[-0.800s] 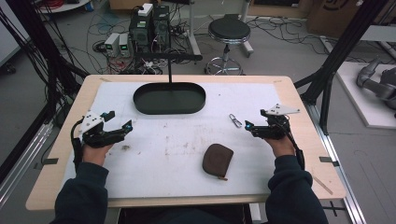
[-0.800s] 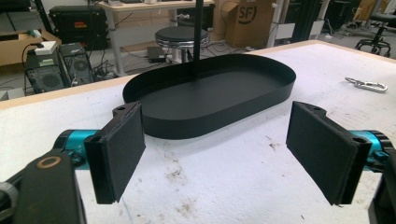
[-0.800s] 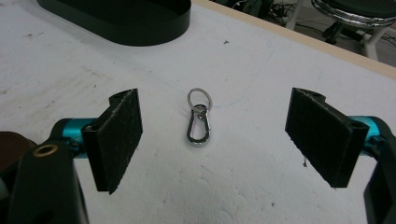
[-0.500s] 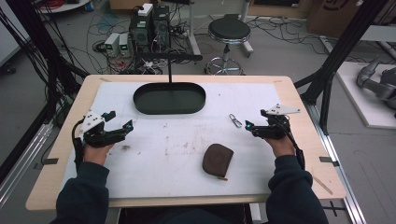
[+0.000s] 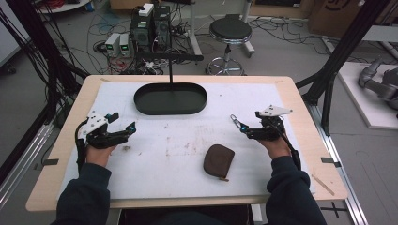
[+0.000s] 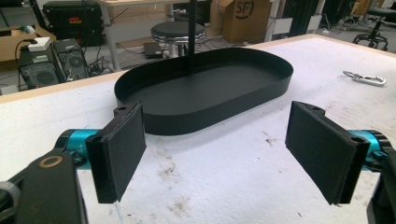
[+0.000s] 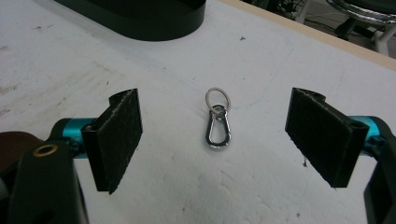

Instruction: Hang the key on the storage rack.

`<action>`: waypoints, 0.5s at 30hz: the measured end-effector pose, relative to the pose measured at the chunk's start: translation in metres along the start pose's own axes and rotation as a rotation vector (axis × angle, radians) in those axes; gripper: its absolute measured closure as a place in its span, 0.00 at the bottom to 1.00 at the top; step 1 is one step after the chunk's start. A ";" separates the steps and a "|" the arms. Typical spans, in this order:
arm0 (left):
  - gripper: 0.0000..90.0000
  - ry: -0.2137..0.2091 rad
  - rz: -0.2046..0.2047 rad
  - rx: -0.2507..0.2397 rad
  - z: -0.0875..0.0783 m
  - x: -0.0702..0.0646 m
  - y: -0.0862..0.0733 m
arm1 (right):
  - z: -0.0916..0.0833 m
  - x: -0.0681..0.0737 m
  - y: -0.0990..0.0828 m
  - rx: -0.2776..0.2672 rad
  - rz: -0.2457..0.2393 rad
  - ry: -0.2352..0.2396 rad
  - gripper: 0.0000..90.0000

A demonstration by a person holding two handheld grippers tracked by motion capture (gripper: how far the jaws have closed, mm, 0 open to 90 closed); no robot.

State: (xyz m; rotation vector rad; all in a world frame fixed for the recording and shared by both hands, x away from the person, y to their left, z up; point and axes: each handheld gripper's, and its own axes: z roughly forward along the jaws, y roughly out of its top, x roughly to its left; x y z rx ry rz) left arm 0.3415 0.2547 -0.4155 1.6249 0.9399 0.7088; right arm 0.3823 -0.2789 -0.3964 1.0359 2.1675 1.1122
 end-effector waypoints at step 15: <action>0.23 0.012 -0.019 0.010 0.000 0.003 -0.003 | 0.050 -0.002 0.014 0.086 -0.017 -0.055 0.60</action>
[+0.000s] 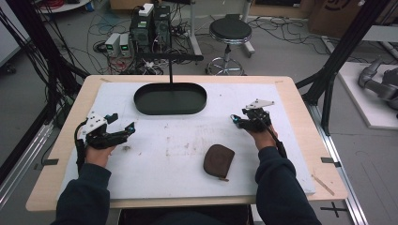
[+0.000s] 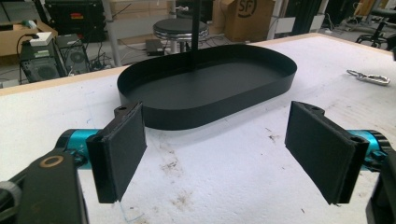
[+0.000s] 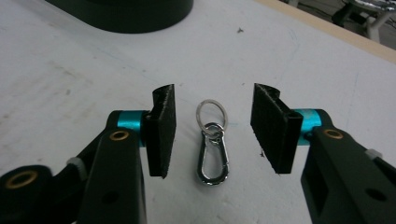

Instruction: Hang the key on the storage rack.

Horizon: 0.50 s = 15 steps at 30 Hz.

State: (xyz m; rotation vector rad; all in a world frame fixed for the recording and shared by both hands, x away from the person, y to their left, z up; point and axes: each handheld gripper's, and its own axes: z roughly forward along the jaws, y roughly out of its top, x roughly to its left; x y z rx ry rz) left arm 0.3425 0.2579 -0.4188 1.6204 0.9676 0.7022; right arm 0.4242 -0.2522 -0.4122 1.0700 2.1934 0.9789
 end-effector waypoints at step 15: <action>0.23 -0.008 -0.004 0.008 0.002 0.000 -0.001 | 0.033 0.005 -0.003 0.092 -0.004 0.011 0.59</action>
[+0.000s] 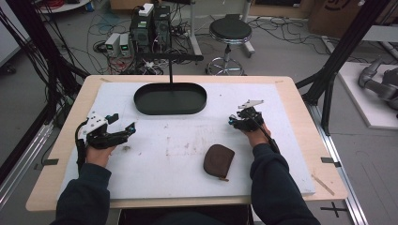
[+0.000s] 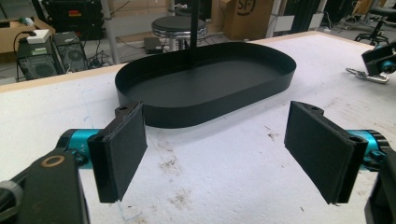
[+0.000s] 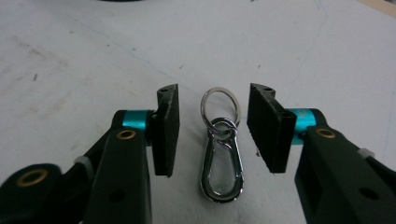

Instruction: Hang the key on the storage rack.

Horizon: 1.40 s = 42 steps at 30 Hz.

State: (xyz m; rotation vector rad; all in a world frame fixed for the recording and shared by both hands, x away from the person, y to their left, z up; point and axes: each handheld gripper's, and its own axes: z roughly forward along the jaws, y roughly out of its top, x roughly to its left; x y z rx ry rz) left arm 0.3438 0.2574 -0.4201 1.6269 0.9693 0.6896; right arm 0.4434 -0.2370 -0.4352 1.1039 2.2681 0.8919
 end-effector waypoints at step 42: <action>0.23 0.012 -0.011 0.012 -0.001 0.002 -0.002 | -0.008 -0.017 0.006 0.125 -0.010 -0.043 1.00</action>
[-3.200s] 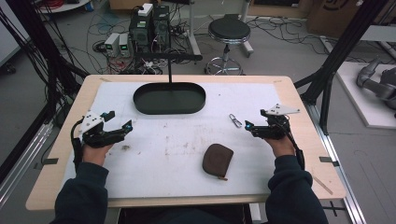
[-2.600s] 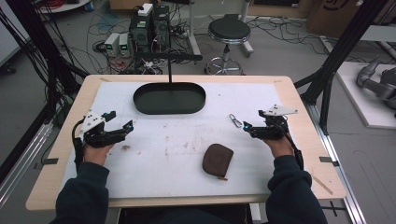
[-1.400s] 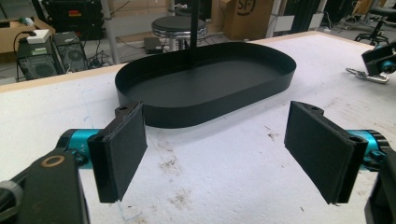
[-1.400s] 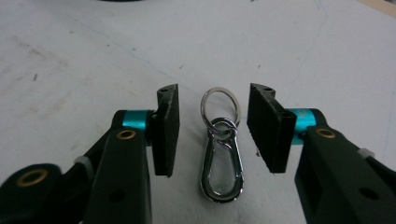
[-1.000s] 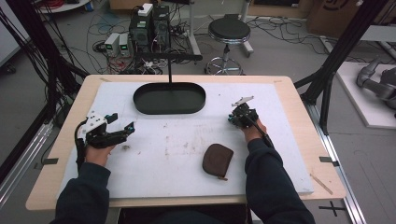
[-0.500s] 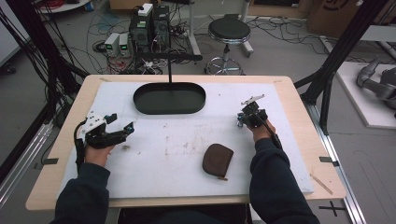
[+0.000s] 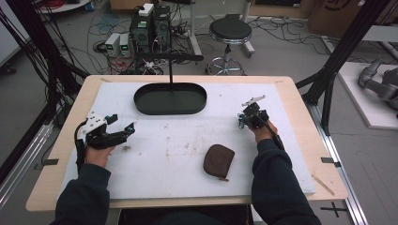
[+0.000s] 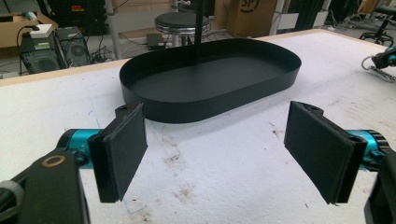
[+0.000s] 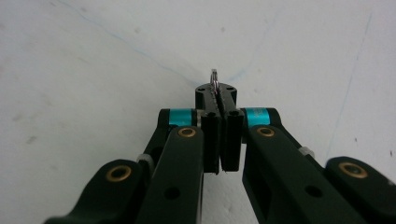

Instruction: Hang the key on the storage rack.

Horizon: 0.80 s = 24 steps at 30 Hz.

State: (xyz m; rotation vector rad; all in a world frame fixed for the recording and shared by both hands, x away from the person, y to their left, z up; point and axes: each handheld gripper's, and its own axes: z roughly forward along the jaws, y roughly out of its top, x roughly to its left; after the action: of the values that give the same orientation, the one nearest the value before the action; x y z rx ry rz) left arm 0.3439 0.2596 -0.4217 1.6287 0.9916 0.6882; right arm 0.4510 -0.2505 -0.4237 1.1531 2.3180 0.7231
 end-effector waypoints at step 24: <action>0.24 -0.010 -0.009 -0.005 0.000 0.001 0.000 | -0.026 0.025 0.151 -0.432 -0.145 0.222 1.00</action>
State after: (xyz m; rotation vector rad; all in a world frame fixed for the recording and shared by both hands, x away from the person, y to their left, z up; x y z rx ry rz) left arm 0.3446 0.2603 -0.4221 1.6210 0.9895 0.6755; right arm 0.5101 -0.1592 -0.3134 0.7344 2.2299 1.2717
